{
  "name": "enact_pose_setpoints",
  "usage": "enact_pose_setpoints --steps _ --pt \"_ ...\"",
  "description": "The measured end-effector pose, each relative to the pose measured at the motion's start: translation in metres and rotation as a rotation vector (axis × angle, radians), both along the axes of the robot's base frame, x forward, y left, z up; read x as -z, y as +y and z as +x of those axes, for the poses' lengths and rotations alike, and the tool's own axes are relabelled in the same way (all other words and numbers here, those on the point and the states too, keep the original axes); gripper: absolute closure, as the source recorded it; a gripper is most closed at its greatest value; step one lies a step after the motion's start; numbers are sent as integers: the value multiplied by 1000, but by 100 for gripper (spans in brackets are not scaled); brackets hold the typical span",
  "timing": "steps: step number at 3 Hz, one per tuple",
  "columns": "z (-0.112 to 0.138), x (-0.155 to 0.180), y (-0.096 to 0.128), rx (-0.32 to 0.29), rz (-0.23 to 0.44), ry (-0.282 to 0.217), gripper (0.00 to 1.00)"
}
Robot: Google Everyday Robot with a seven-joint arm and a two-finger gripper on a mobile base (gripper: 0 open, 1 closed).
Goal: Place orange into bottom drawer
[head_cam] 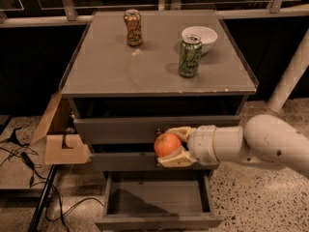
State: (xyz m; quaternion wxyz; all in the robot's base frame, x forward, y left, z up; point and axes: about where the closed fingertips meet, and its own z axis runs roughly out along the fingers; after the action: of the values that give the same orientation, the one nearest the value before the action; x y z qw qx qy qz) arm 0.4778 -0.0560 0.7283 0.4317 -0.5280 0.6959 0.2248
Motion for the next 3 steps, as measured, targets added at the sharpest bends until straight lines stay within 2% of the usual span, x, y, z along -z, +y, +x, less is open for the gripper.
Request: enact_pose_setpoints --steps 1,2,3 --pt "-19 95 -8 1 125 88 100" --pt "-20 95 -8 -1 123 87 100" --pt "-16 123 -7 -29 78 55 100"
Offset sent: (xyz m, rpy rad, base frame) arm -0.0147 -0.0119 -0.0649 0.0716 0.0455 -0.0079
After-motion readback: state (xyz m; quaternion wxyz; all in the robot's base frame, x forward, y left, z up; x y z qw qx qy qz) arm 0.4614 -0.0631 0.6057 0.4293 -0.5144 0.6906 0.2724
